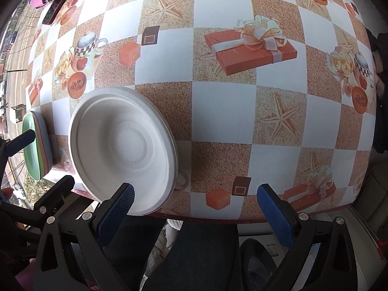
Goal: Organize plates and bowls
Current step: 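Open both grippers to release the third bowl, then close both grippers on the rim of the stacked white bowls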
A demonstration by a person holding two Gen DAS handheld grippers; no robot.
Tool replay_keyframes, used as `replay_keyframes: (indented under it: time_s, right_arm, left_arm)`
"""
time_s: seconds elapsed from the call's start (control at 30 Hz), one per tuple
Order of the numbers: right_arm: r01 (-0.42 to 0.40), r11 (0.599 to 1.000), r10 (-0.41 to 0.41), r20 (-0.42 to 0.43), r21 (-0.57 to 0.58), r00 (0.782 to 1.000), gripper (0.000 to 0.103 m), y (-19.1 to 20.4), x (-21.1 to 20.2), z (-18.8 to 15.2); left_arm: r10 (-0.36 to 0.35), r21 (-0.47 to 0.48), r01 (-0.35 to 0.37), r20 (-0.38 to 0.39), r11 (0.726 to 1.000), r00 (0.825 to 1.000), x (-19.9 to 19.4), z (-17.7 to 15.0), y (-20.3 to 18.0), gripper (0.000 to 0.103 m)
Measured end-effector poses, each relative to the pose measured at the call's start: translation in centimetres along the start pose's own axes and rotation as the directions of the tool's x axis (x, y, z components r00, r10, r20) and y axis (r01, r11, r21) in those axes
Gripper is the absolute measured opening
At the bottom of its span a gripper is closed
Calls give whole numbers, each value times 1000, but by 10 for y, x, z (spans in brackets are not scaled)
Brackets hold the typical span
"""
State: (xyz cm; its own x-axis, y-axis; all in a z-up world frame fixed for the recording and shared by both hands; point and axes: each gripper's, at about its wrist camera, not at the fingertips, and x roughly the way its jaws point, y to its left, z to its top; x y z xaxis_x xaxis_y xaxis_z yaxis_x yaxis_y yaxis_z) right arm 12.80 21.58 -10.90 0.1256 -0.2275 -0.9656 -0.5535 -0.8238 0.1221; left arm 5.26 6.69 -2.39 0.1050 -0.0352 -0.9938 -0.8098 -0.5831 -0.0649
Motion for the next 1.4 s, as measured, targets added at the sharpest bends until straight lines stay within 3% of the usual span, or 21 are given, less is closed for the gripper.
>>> replay_keyframes:
  time_s: [0.6,0.93,1.4]
  right_arm:
    - [13,1000,-13,-61,-3,998,101,-4,29,-5]
    - [10,994,-6,-40,105,999,101,-18,40,8]
    - [32,995,-33,12,96,999,102,-4,63,14]
  left_arm:
    - [13,-30,-14,-29,999,999,19,13,2,103]
    - [37,-73,-41,-49,996,998,40,17,4,103]
    - [56,-105,-62,-65,993,996,81,20,2,103]
